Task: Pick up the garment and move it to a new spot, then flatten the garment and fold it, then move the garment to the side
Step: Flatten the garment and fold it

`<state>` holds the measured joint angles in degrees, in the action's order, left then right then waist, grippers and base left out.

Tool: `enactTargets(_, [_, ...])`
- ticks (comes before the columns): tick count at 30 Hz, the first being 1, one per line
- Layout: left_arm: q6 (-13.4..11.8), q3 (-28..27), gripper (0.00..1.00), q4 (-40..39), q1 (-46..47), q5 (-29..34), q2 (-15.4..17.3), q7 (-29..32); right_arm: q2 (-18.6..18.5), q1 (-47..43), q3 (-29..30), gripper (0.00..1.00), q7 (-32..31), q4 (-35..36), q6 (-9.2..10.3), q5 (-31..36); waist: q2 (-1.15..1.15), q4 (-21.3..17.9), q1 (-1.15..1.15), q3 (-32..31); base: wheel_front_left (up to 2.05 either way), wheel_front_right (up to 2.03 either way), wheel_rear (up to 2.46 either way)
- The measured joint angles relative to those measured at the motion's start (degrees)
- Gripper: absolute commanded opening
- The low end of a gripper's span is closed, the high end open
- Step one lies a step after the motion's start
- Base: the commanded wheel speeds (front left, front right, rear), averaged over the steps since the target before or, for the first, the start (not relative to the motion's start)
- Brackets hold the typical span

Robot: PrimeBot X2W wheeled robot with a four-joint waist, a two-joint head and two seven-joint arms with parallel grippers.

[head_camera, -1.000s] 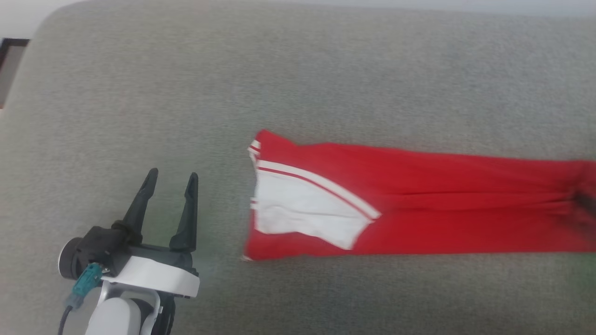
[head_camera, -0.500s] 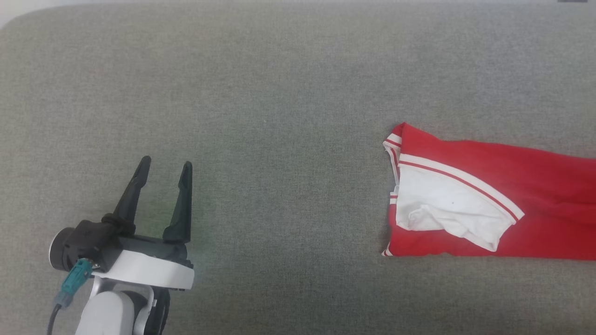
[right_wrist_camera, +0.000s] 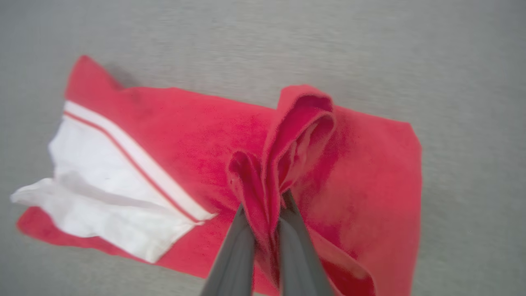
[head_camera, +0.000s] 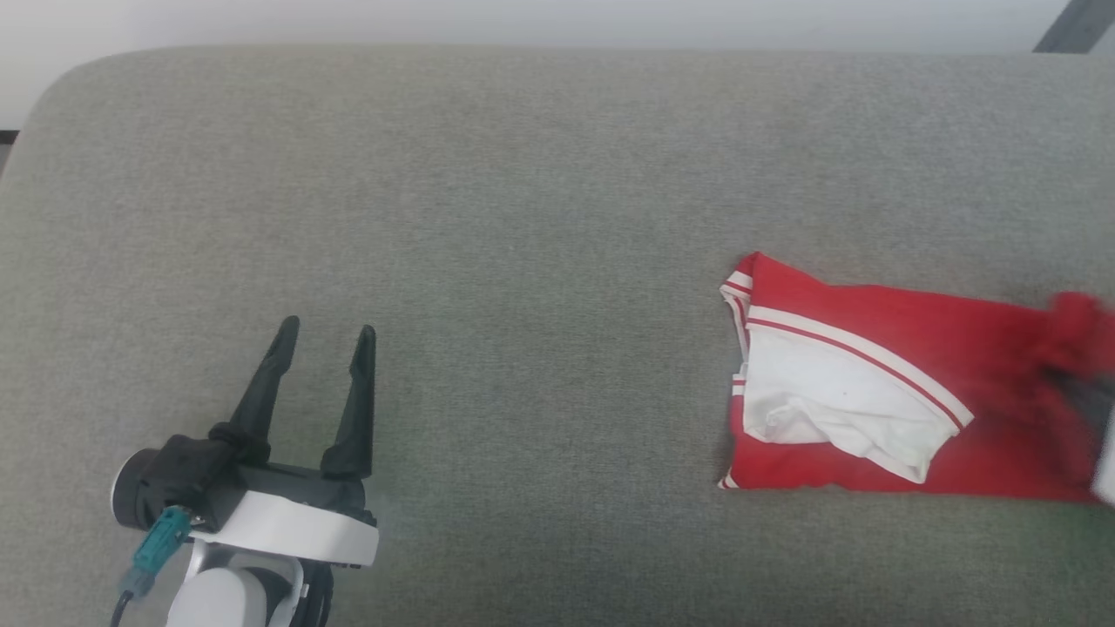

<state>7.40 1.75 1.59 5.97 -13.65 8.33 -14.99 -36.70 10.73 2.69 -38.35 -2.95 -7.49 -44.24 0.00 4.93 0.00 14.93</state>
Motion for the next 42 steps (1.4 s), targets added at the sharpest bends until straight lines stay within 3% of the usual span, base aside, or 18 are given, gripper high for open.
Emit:
enactTargets(4, [0.0,0.8,1.0,0.12,0.05,-0.51,0.16,0.0,1.21,0.33,-6.09,0.0,-2.87,7.1,0.0,0.43,0.0,1.16,0.0,0.11,0.0,0.0,0.0])
enactTargets(10, [0.0,1.43,1.0,0.11,0.91,-0.73,-0.33,0.0,4.1,3.96,-12.29,0.0,-5.3,9.64,0.0,2.37,0.0,3.7,0.0,0.91,0.0,0.0,0.0])
enactTargets(19, [0.01,2.79,1.0,0.36,2.8,-0.53,-1.37,0.0,7.32,11.28,-20.39,0.0,-5.69,5.31,0.0,3.93,0.0,6.29,0.0,3.07,0.0,0.0,0.0])
enactTargets(29, [0.0,2.96,1.0,1.64,4.05,-0.54,-1.88,0.0,7.83,13.39,-25.44,0.02,-2.07,-1.07,0.01,3.93,0.0,6.77,0.0,3.68,0.0,0.0,0.0])
enactTargets(30, [0.0,2.83,1.0,1.79,4.05,-0.54,-1.87,0.0,7.91,13.58,-25.68,0.31,-1.33,-1.4,0.0,3.93,0.0,6.62,0.0,3.6,0.0,0.0,0.0])
enactTargets(31, [0.01,2.65,1.0,2.0,4.04,-0.54,-1.82,0.0,7.92,13.76,-26.05,0.49,-0.62,-1.58,0.0,3.87,0.0,6.43,0.0,3.48,0.0,0.0,0.0])
enactTargets(32, [0.0,2.47,1.0,2.15,4.01,-0.55,-1.76,0.0,8.0,13.88,-26.24,0.98,0.15,-1.89,0.0,3.64,0.0,6.24,0.0,3.31,0.0,0.0,0.0])
enactTargets(39, [0.01,1.83,1.0,2.66,3.16,-0.94,-0.52,0.0,6.66,13.9,-25.82,1.0,6.76,-2.63,0.0,1.77,0.0,3.87,0.0,1.61,0.0,0.0,0.0])
enactTargets(42, [0.01,1.47,1.0,3.36,2.29,-1.29,0.37,0.01,5.44,13.82,-24.91,1.0,13.48,-4.05,0.0,0.78,0.0,1.94,0.0,0.47,0.0,0.0,0.0])
